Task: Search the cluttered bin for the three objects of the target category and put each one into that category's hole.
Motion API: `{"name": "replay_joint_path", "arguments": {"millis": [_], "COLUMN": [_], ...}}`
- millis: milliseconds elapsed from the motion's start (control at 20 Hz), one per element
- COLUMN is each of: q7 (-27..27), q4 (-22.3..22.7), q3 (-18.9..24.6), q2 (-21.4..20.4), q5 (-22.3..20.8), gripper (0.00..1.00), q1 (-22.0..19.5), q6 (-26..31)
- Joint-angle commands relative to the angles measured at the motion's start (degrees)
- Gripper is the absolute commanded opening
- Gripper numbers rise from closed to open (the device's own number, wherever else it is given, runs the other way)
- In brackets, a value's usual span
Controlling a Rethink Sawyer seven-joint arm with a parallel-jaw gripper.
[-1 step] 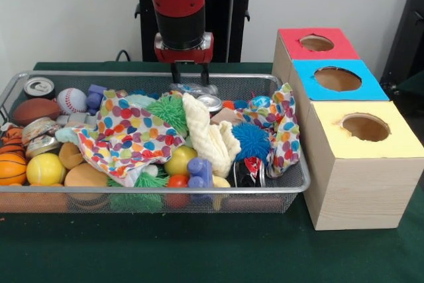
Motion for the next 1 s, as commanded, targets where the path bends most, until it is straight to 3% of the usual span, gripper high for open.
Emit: {"name": "replay_joint_path", "arguments": {"millis": [50,250,650,1000], "q7": [0.67,0.37,1.07,10.26], "q4": [-4.23,-4.97,-3.93,-1.13], "q3": [5.55,5.64,5.75,1.93], "q2": [6.13,6.69,3.48,0.43], "q5": [-3.63,-3.84,-2.50,2.41], "gripper": [1.00,1.00,1.00,1.00], "q1": [-0.21,-0.15,0.36,2.90], "q6": [-8.94,-9.00,-6.26,-6.36]}}
